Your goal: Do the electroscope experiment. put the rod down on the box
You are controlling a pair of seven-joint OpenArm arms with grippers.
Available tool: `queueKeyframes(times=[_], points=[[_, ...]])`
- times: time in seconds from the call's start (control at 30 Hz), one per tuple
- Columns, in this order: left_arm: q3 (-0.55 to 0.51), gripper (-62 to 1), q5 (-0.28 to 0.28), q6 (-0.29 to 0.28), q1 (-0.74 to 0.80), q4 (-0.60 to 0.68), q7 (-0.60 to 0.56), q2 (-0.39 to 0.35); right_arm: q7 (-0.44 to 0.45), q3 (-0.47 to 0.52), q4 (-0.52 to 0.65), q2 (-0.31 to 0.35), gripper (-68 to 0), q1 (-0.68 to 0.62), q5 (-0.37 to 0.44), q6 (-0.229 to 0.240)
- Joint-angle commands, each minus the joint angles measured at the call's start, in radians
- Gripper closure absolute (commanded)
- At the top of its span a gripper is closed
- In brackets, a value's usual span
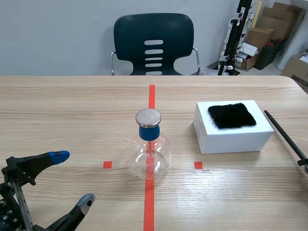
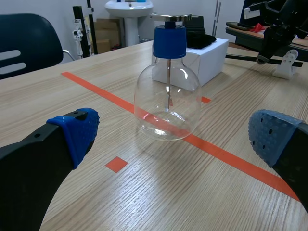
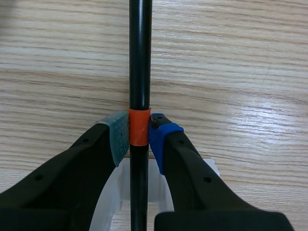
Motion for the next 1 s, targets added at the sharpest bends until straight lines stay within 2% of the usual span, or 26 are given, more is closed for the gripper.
queueKeyframes(times=[0.0,0.1,0.27,0.97], points=[[-0.006,-62.3,-0.006,-0.002,-0.005,0.019,-0.014,-0.003,0.008,0.006,0.014,0.016,-0.2,0.023,0.002,0.001],[-0.006,-62.3,-0.005,-0.002,-0.005,0.019,-0.014,-0.003,0.013,0.006,0.014,0.006,-0.3,0.023,0.006,0.001],[-0.006,-62.3,-0.006,-0.002,-0.005,0.019,-0.014,-0.003,0.011,0.006,0.014,-0.008,-5.5,0.023,0.004,0.000],[-0.006,-62.3,-0.006,-0.002,-0.005,0.019,-0.014,-0.003,0.011,0.006,0.014,-0.011,-5.6,0.023,0.003,0.000]])
